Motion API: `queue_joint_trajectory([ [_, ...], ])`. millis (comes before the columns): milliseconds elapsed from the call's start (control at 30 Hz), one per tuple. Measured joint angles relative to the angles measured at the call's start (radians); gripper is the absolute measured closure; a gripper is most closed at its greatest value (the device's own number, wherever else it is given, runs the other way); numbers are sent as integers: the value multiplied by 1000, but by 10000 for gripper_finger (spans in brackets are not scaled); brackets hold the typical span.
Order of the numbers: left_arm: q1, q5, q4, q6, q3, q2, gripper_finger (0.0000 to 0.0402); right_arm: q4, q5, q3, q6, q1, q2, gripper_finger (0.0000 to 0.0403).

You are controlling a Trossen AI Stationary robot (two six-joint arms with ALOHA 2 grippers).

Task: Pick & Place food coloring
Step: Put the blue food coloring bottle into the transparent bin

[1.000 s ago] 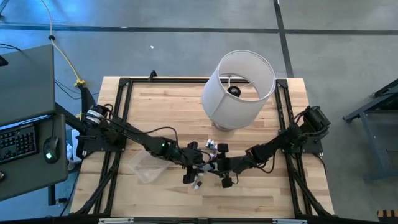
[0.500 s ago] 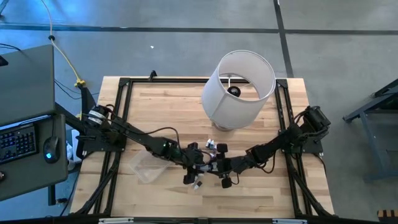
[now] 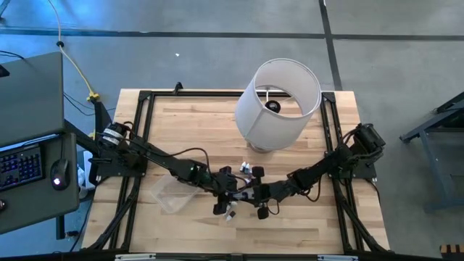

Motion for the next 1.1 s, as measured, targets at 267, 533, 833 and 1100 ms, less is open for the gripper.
queue_joint_trajectory([
  [267, -1, -1, -4, -41, 0, 0, 281, 149, 19, 0, -108, 16, -43, 236],
  [533, -1, -12, 19, 0, 3, -27, 281, -16, 121, 2, 6, 101, -264, 236],
  [833, -10, -11, 171, 79, 2, -25, 281, -380, 357, 1, 391, 259, -300, 236],
  [1100, -43, -32, 363, 174, 2, -25, 281, -139, 680, 0, 43, 392, -299, 236],
])
